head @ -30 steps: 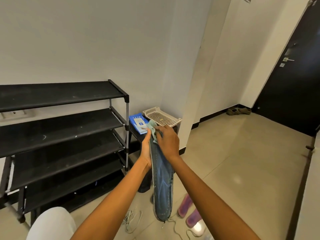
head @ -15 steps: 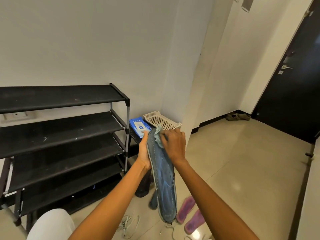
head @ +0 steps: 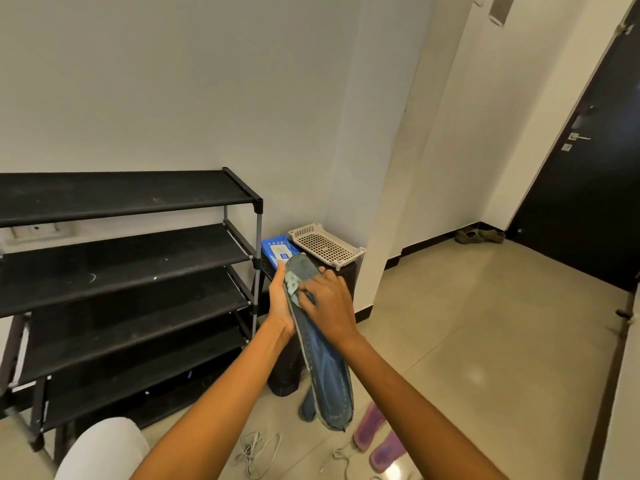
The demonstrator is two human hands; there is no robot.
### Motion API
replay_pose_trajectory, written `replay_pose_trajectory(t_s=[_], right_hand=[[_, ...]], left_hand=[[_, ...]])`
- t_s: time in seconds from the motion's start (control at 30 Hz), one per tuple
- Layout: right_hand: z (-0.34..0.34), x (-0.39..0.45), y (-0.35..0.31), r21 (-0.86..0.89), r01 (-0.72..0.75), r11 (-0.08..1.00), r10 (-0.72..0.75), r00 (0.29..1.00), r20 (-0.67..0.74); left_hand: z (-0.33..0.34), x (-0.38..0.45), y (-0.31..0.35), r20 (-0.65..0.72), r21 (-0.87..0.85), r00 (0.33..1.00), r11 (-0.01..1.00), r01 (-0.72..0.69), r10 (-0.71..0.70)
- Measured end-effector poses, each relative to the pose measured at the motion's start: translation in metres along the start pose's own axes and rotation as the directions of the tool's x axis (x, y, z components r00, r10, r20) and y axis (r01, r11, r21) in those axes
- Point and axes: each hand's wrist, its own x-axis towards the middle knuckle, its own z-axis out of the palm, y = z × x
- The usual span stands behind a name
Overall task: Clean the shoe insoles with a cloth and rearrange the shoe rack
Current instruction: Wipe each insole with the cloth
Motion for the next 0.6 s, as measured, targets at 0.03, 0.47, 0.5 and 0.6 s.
replay_pose_trajectory(t_s=[0.03, 0.47, 0.5, 0.6], right_hand=[[0.000, -0.003, 0.004, -0.042, 0.048, 0.998, -0.048, 0.999, 0.000], [0.005, -0.008, 0.024, -0.209, 0.033, 0.977, -0.057, 0.993, -0.108], [0.003, -0.004, 0.026, -0.207, -0.057, 0.977, 0.031, 0.991, -0.130], [0.008, -0.002, 0.012, -0.070, -0.098, 0.993, 0.092, 0.993, -0.079]], left_hand=[[-0.003, 0.002, 0.000, 0.005, -0.006, 1.000, 1.000, 0.010, -0.010], [-0.004, -0.004, -0.006, 0.049, -0.035, 0.996, 0.996, 0.078, -0.076], [-0.003, -0.005, -0.009, 0.050, -0.024, 0.996, 0.996, 0.080, -0.079], [-0.003, -0.005, -0.005, 0.016, -0.028, 0.997, 0.997, 0.070, -0.070]])
